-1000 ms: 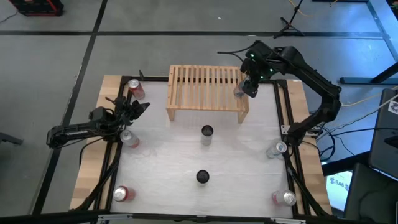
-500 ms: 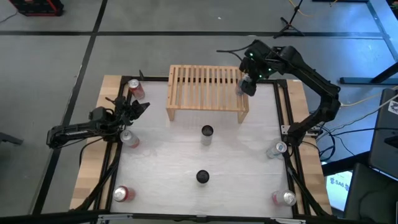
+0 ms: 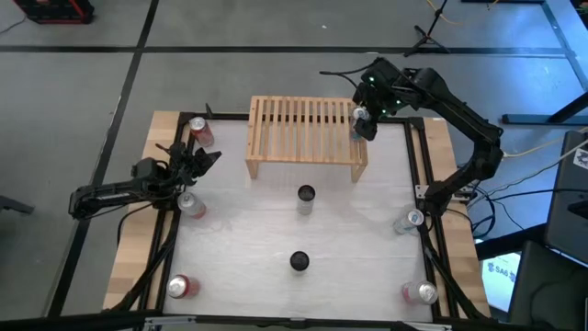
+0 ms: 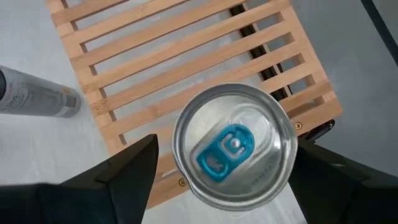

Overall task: Place canned beverage on shelf
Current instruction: Put the left blue soda can on the shelf, then put the blue soda can on the shelf aligned with the other blue soda can

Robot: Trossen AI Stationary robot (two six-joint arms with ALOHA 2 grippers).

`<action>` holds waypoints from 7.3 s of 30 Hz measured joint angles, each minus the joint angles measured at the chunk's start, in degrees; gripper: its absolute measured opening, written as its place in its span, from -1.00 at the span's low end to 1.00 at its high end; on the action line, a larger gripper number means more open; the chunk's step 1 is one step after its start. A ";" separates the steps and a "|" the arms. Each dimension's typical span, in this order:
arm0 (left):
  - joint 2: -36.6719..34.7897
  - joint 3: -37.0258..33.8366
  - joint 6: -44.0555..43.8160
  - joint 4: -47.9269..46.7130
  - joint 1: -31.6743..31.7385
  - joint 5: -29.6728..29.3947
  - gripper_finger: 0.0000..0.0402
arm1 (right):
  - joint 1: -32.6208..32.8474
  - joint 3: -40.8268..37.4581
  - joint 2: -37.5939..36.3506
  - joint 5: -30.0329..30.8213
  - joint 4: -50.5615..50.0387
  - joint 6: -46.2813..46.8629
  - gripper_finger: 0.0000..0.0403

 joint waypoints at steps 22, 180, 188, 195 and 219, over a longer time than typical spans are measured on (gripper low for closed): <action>0.00 0.00 0.00 0.00 0.01 -0.02 -1.00 | -0.02 -0.02 -0.07 0.37 1.16 -0.94 0.05; -0.02 0.09 0.61 -2.99 0.02 5.47 -1.00 | 46.16 -46.30 -25.94 -11.97 -12.15 88.60 0.49; -0.01 0.07 0.60 -2.98 0.01 5.88 -1.00 | 46.16 -50.55 -25.90 -11.02 -8.32 88.56 0.49; -0.02 0.00 0.59 -2.95 0.00 6.08 -1.00 | 46.14 -55.00 -25.90 -11.12 -5.90 88.36 0.49; -0.01 0.00 0.59 -2.86 0.02 6.25 -1.00 | 46.12 -47.97 -23.73 -9.88 1.83 97.82 0.02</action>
